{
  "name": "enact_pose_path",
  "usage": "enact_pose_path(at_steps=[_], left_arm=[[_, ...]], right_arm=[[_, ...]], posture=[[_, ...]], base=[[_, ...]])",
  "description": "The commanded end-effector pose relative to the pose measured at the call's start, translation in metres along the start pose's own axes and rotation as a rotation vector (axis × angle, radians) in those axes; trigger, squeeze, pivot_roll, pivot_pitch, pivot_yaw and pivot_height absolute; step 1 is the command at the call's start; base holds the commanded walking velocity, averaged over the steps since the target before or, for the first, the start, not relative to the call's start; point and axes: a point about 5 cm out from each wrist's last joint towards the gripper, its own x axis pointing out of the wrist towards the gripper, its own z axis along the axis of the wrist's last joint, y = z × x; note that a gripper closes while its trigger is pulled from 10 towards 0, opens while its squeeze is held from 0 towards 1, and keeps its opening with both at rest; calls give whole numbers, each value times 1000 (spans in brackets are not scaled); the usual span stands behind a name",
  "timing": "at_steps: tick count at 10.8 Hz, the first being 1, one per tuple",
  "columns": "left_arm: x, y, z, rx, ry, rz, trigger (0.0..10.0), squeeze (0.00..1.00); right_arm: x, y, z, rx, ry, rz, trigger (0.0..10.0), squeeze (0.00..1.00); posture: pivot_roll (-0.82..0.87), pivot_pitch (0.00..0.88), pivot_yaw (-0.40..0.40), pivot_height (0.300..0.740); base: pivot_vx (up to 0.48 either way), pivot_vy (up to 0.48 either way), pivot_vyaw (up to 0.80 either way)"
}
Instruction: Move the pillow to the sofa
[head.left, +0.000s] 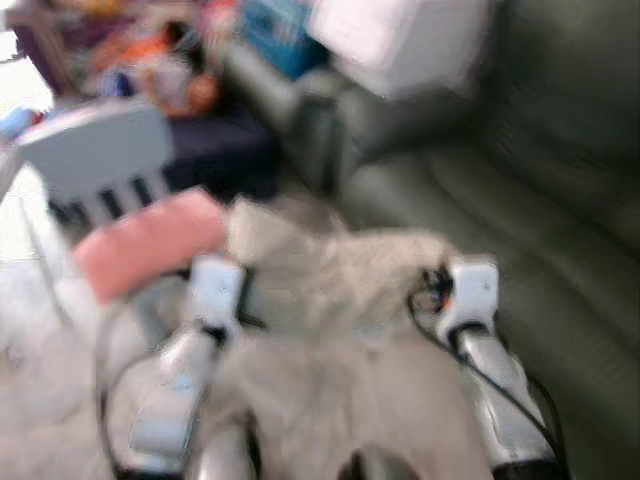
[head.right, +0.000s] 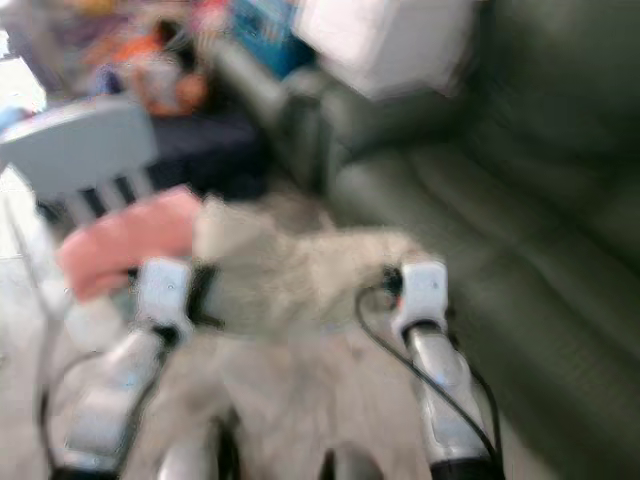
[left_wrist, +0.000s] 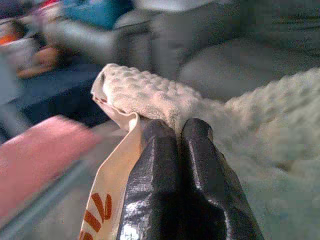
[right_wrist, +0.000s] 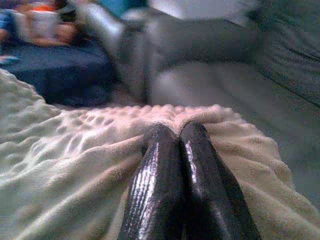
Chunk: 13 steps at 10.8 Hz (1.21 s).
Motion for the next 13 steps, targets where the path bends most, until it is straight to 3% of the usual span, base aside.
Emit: enact_pose_path(at_steps=[1, 4, 9, 13], left_arm=[[1, 5, 8, 19, -27, 8, 10000, 0], [1, 3, 9, 22, -38, -7, 10000, 0], [5, 7, 23, 45, -109, -10, 10000, 0], [5, 5, 19, 32, -97, -14, 10000, 0]], right_arm=[[3, 2, 9, -2, -41, 3, 10000, 0], [4, 3, 9, -1, -38, 10, 10000, 0], [5, 2, 5, -4, -21, 15, 10000, 0], [4, 1, 3, -13, -10, 20, 10000, 0]], posture=[[7, 54, -54, 740], [10, 56, -56, 740], [9, 52, -58, 740], [8, 55, -64, 740]], base=[[-341, 0, -781], [-99, 0, -758], [0, 0, -258], [0, -283, -780]])
